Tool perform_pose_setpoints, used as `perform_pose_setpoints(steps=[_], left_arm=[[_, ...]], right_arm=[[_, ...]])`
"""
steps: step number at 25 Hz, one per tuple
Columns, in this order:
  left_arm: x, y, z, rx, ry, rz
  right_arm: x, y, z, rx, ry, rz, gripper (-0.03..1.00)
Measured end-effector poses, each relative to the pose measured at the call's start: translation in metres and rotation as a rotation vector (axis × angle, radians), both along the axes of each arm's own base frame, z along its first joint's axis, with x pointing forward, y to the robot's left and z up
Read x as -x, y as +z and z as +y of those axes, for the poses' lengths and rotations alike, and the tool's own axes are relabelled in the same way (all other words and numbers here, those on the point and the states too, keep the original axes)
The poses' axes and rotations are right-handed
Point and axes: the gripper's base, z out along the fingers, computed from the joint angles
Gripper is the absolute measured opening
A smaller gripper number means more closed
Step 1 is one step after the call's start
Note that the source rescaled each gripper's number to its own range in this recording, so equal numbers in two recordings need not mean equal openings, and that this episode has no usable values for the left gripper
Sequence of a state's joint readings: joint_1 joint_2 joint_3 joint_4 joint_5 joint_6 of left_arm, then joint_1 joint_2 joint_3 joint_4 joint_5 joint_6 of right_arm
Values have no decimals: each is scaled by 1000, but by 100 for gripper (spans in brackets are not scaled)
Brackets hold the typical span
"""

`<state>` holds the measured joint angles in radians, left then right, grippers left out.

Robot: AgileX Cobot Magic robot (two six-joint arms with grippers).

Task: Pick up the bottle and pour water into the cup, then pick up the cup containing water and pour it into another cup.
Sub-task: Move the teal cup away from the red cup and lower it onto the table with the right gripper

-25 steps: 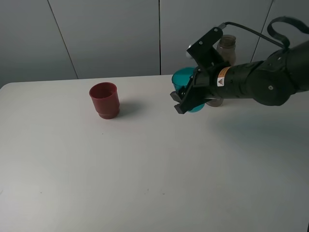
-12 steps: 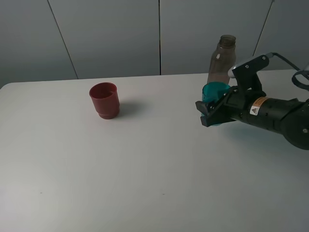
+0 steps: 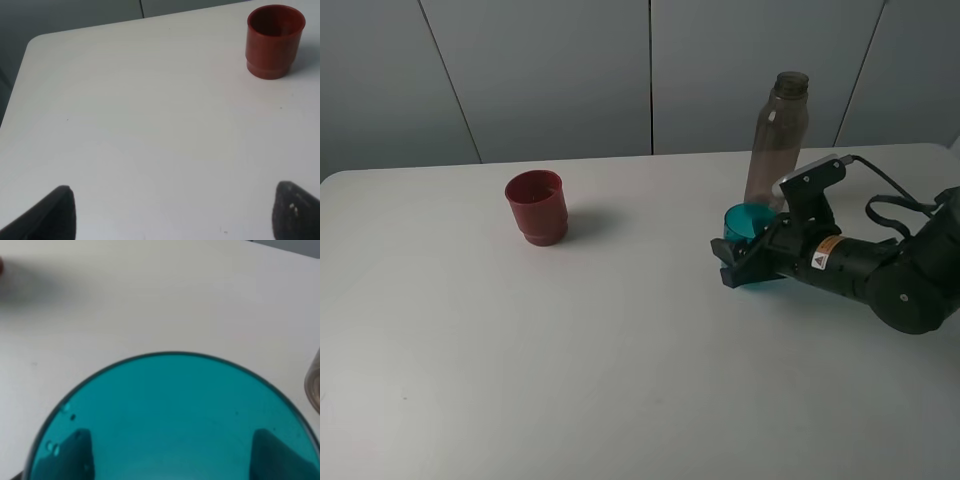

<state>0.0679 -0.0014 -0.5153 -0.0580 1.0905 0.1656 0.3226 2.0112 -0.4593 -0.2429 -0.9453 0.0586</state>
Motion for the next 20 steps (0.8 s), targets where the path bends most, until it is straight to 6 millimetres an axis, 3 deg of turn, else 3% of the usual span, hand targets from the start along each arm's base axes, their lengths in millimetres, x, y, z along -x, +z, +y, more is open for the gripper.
perform_pose_setpoints(steps=[5, 9, 11, 14, 15, 17, 20], left_arm=[[0, 0, 0, 0, 0, 0], [0, 0, 0, 0, 0, 0], [0, 0, 0, 0, 0, 0], [0, 0, 0, 0, 0, 0], [0, 0, 0, 0, 0, 0], [0, 0, 0, 0, 0, 0], [0, 0, 0, 0, 0, 0]], right_arm=[[0, -1, 0, -4, 0, 8, 9], [0, -2, 0, 7, -1, 27, 16], [1, -5, -1, 22, -3, 54, 30], [2, -4, -1, 2, -21, 74, 81], [2, -2, -1, -1, -28, 86, 92], [4, 1, -4, 19, -45, 136, 98], [13, 7, -10, 84, -68, 233, 99]])
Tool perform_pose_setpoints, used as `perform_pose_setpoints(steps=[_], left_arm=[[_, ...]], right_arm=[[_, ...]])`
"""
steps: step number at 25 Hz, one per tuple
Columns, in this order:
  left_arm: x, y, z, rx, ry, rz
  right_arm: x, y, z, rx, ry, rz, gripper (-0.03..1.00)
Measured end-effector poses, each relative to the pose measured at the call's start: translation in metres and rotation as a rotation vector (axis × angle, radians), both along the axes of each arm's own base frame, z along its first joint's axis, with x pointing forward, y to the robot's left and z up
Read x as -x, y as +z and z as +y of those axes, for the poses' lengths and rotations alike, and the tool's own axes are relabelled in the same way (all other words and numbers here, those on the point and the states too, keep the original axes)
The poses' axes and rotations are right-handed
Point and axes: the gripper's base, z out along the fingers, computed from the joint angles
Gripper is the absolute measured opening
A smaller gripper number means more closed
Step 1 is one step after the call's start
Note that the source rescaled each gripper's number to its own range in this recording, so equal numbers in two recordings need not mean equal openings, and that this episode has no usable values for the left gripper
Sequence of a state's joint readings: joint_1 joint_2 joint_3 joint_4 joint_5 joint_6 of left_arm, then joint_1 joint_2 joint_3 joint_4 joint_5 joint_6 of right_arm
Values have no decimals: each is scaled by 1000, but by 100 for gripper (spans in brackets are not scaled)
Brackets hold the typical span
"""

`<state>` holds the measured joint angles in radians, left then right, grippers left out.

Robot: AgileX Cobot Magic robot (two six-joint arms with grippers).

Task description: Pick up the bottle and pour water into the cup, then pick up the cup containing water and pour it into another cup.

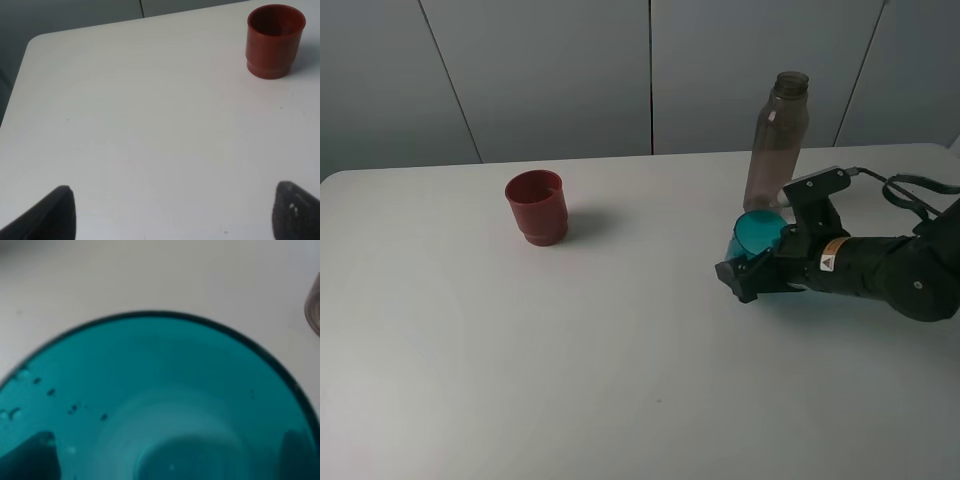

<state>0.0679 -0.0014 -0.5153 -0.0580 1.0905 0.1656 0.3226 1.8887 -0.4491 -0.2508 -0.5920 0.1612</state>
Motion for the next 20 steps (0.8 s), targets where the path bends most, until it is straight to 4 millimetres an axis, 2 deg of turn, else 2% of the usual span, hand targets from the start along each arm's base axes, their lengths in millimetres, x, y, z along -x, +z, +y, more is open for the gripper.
perform_pose_setpoints(steps=[5, 10, 15, 20], left_arm=[[0, 0, 0, 0, 0, 0], [0, 0, 0, 0, 0, 0], [0, 0, 0, 0, 0, 0], [0, 0, 0, 0, 0, 0]], right_arm=[[25, 24, -12, 50, -24, 48, 100], [36, 65, -19, 53, -47, -26, 100], [59, 102, -33, 65, -134, -11, 100], [82, 164, -46, 40, -222, -27, 100]])
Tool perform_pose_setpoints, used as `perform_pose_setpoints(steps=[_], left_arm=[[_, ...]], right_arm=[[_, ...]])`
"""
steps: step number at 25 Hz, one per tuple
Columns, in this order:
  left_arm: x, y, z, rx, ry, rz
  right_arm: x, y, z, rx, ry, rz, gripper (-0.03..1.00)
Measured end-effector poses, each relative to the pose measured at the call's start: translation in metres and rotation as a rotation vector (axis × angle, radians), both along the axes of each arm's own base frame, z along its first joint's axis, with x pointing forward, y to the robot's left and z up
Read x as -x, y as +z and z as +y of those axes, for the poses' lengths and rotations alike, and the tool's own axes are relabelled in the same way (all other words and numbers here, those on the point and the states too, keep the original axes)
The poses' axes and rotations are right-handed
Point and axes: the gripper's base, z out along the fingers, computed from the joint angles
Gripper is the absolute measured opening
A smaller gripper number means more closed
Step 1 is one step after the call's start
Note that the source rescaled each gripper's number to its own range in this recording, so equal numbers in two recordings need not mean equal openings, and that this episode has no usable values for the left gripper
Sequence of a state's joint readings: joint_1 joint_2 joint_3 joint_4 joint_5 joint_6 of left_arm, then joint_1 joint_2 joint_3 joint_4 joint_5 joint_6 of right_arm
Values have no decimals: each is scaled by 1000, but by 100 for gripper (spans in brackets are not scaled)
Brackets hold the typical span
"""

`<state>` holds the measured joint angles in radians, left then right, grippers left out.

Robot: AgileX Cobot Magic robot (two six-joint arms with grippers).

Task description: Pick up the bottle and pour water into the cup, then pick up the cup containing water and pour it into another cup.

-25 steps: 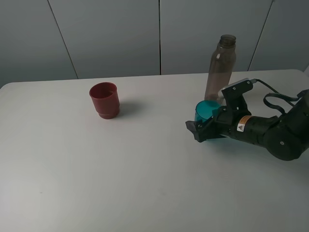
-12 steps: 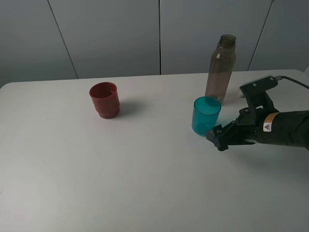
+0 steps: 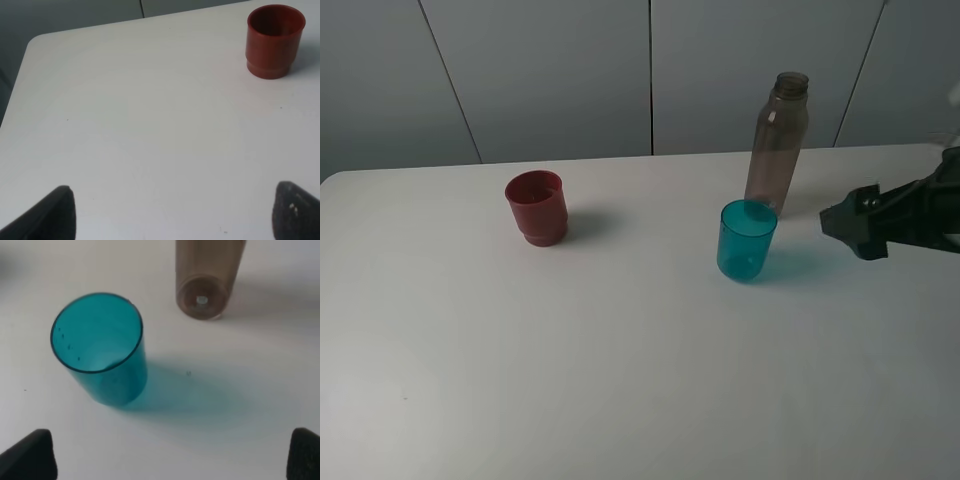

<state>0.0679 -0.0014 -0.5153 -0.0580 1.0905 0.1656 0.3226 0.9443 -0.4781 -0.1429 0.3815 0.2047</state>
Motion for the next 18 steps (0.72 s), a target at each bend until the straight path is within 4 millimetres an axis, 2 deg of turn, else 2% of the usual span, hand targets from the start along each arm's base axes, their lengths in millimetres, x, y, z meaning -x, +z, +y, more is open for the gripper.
perform_pose_setpoints(steps=[4, 7, 11, 14, 18], left_arm=[[0, 0, 0, 2, 1, 0], [0, 0, 0, 2, 1, 0], [0, 0, 0, 2, 1, 0], [0, 0, 0, 2, 1, 0], [0, 0, 0, 2, 1, 0]], right_arm=[[30, 50, -13, 21, -39, 34, 100], [60, 71, -20, 0, -27, 94, 100], [97, 74, -22, -27, 62, 191, 100], [117, 75, -28, -24, 99, 139, 100], [144, 67, -38, -41, 107, 23, 100]])
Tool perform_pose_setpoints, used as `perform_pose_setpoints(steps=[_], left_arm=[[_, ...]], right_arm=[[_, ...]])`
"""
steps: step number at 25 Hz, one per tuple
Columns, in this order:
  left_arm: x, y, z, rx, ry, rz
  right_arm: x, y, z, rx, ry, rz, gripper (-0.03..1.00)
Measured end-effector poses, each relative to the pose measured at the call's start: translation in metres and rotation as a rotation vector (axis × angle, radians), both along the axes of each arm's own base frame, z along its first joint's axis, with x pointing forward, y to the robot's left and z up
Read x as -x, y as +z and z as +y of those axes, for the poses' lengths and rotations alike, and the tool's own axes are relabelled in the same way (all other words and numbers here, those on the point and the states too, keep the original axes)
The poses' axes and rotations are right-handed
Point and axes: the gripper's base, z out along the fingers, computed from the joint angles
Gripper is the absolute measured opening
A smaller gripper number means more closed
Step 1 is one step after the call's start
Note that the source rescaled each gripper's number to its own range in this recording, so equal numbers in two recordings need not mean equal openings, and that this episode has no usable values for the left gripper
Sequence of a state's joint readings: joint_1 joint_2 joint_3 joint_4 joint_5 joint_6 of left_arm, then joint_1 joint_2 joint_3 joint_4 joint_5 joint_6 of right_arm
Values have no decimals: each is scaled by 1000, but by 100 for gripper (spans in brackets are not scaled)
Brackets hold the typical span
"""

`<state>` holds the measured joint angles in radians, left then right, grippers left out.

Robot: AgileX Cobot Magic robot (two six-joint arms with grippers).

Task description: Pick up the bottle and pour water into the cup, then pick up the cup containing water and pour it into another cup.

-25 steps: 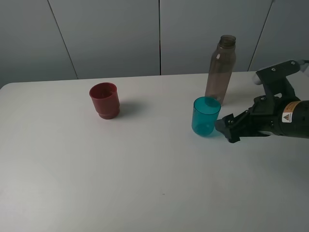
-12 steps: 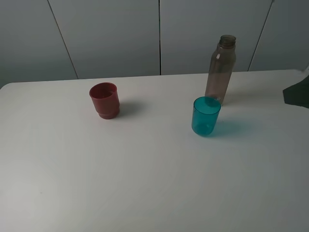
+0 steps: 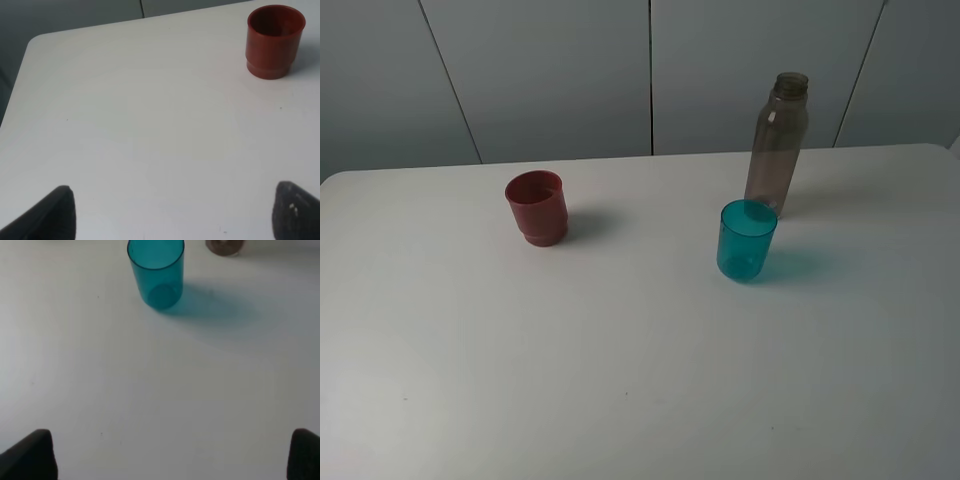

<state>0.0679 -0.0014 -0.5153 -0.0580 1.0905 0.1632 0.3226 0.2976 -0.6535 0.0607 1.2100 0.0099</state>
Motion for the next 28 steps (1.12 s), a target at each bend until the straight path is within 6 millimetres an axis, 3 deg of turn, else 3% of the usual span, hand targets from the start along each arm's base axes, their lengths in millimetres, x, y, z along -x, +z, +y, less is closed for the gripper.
perform_pose_setpoints(steps=[8, 17, 23, 28], left_arm=[[0, 0, 0, 0, 0, 0], [0, 0, 0, 0, 0, 0], [0, 0, 0, 0, 0, 0], [0, 0, 0, 0, 0, 0]], right_arm=[[33, -26, -13, -59, -21, -218, 100], [29, -30, -12, -103, -66, -242, 100], [29, -30, -10, -77, -279, -257, 100], [29, -30, -10, -72, -311, -259, 100]])
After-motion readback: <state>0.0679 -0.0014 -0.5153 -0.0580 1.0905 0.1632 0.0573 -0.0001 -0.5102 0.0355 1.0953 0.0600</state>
